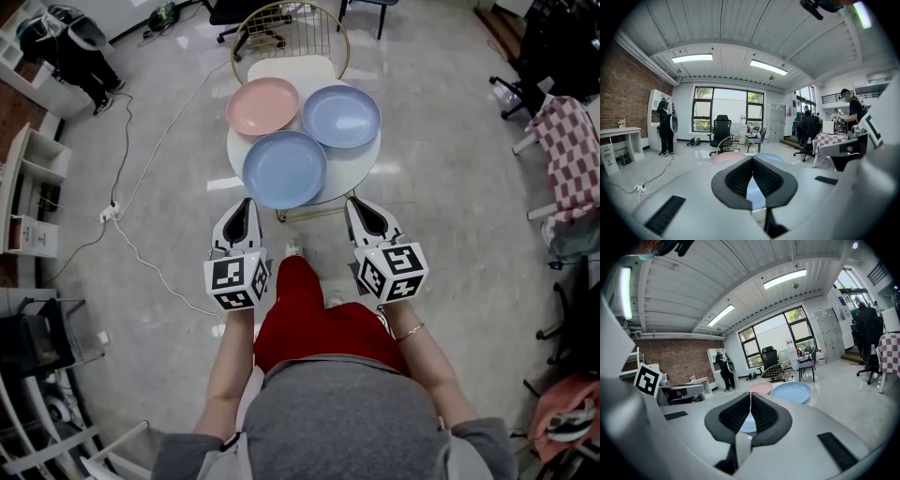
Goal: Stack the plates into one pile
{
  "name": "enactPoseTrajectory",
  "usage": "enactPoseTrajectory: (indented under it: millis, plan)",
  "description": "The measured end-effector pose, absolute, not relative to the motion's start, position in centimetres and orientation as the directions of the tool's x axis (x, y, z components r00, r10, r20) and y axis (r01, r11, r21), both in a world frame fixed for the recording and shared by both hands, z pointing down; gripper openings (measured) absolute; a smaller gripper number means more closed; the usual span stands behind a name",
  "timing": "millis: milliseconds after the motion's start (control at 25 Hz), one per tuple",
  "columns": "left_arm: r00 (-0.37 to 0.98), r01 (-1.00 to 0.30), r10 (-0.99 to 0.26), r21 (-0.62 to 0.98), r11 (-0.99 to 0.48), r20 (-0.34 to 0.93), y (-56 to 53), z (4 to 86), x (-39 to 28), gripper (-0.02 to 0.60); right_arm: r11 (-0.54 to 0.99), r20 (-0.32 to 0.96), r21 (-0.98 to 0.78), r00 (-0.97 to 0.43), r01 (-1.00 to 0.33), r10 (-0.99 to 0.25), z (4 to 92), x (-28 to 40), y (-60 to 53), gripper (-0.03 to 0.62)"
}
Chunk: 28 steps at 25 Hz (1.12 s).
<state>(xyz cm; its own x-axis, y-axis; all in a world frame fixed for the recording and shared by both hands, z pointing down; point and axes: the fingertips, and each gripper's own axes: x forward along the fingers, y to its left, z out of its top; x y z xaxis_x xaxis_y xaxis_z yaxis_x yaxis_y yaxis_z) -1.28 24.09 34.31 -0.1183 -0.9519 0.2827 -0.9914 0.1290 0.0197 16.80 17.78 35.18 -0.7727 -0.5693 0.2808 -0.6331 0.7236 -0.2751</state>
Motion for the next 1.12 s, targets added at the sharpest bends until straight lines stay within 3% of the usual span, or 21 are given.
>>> enactPoseTrajectory:
  millis: [640, 1120]
  plan:
    - [-0.057, -0.995, -0.93, 0.06, 0.084, 0.363, 12.2, 38.7, -14.0, 0.015, 0.644, 0.394, -0.245, -0.681, -0.725, -0.617, 38.6, 6.9, 5.9, 0.03]
    - [0.051, -0.996, -0.9, 0.086, -0.015, 0.434, 6.5, 42.7, -17.8, 0.015, 0.529, 0.485, -0.21, -0.557, -0.822, -0.674, 41.9, 5.0, 1.8, 0.03]
